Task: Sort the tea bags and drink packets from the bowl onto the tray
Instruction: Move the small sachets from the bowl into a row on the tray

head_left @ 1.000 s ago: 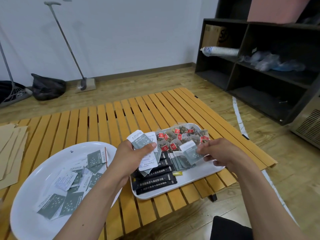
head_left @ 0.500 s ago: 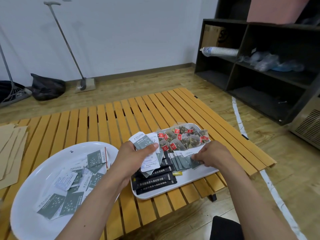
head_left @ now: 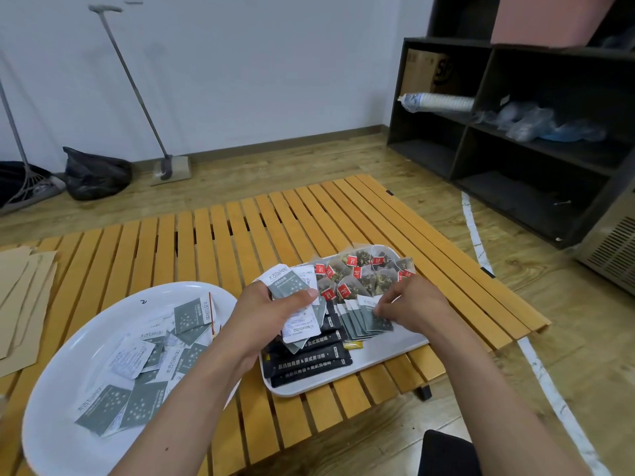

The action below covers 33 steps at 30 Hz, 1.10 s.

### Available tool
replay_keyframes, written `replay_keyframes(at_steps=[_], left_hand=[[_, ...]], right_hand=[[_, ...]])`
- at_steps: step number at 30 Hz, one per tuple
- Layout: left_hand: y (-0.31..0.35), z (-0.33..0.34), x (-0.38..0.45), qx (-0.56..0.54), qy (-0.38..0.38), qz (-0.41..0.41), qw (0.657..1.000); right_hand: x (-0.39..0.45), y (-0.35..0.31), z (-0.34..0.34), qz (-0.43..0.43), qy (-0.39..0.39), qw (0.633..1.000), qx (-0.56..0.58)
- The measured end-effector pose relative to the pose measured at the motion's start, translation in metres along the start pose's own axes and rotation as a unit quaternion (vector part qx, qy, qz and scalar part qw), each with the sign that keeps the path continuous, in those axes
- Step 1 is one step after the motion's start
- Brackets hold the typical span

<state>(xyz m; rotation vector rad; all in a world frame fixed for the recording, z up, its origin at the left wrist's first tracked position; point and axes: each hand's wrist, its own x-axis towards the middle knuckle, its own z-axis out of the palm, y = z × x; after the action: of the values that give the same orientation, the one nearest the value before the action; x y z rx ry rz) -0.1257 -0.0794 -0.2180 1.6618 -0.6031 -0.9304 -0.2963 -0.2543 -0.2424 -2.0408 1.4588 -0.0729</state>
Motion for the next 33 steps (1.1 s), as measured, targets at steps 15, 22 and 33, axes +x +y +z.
replay_keyframes(at_steps=[15, 22, 33], left_hand=[[-0.002, 0.004, -0.003, 0.069, -0.043, 0.055, 0.995], [-0.002, 0.001, 0.0, 0.022, 0.022, 0.028, 0.999], [0.001, 0.002, 0.004, -0.124, 0.0, -0.072, 0.99]], right_hand=[[-0.044, -0.049, 0.013, -0.161, -0.04, 0.93, 0.329], [-0.026, 0.0, -0.029, 0.001, -0.022, 0.961, 0.275], [0.0, 0.011, -0.016, 0.071, 0.005, 0.992, 0.104]])
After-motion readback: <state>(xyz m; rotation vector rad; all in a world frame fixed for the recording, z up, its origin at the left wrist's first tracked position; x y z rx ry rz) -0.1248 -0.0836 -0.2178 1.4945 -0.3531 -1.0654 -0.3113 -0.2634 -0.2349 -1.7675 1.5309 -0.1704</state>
